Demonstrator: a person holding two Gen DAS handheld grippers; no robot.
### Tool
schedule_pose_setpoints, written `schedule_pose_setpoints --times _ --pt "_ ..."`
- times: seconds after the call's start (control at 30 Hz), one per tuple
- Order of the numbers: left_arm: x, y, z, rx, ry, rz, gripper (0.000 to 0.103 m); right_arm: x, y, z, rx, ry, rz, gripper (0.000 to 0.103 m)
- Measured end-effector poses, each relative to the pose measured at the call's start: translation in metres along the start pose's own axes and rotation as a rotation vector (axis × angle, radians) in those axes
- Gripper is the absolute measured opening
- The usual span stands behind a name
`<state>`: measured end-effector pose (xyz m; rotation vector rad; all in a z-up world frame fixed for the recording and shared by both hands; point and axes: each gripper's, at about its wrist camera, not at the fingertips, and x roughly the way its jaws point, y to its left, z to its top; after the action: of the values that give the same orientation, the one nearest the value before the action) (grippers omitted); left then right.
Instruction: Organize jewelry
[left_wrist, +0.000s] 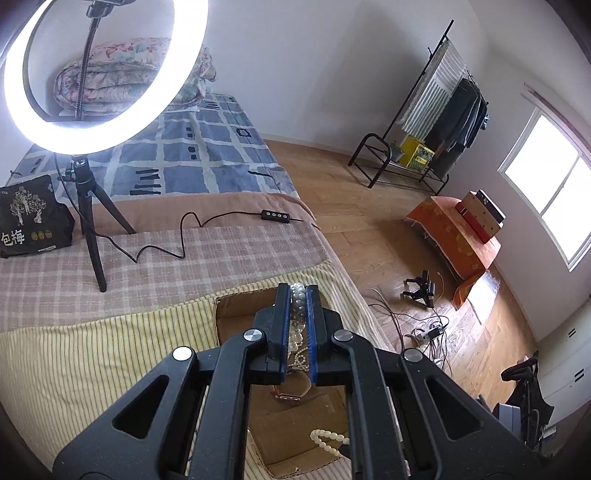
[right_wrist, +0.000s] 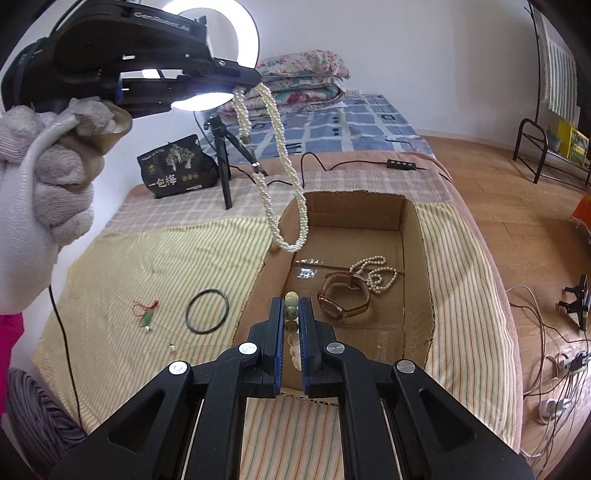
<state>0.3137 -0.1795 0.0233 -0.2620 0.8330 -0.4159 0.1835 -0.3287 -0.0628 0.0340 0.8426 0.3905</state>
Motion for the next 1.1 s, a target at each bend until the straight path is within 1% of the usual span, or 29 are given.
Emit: schedule_pose_setpoints --times 0.17,0.37,0.5,0.67,0.7,0.73,0.8,1.1 --pt "0.023 0.002 -0.006 0.003 0.036 0.024 0.006 0.004 -0.006 -0.001 0.013 0.014 -0.009 0.006" --pt "0.042 0.006 -0.012 0.009 0.065 0.053 0.006 0.009 -0.009 -0.002 0.016 0.028 -0.020 0.006" --pt "0.044 0.007 -0.013 0.017 0.076 0.057 0.006 0.011 -0.008 -0.004 0.007 0.035 -0.029 0.006" --pt "0.038 0.007 -0.011 0.014 0.063 0.059 0.006 0.013 -0.005 -0.005 -0.014 0.046 -0.049 0.007" --pt "0.038 0.007 -0.010 0.012 0.068 0.060 0.006 0.013 -0.005 -0.005 -0.018 0.045 -0.057 0.013" --pt "0.037 0.008 -0.010 0.011 0.071 0.059 0.008 0.012 -0.003 -0.004 -0.024 0.042 -0.066 0.027" --pt "0.034 0.009 -0.011 0.012 0.064 0.068 0.009 0.010 -0.002 -0.003 -0.031 0.024 -0.074 0.044" --pt "0.010 0.023 -0.018 0.001 0.040 0.095 0.009 0.004 0.005 -0.002 -0.042 0.004 -0.087 0.045"
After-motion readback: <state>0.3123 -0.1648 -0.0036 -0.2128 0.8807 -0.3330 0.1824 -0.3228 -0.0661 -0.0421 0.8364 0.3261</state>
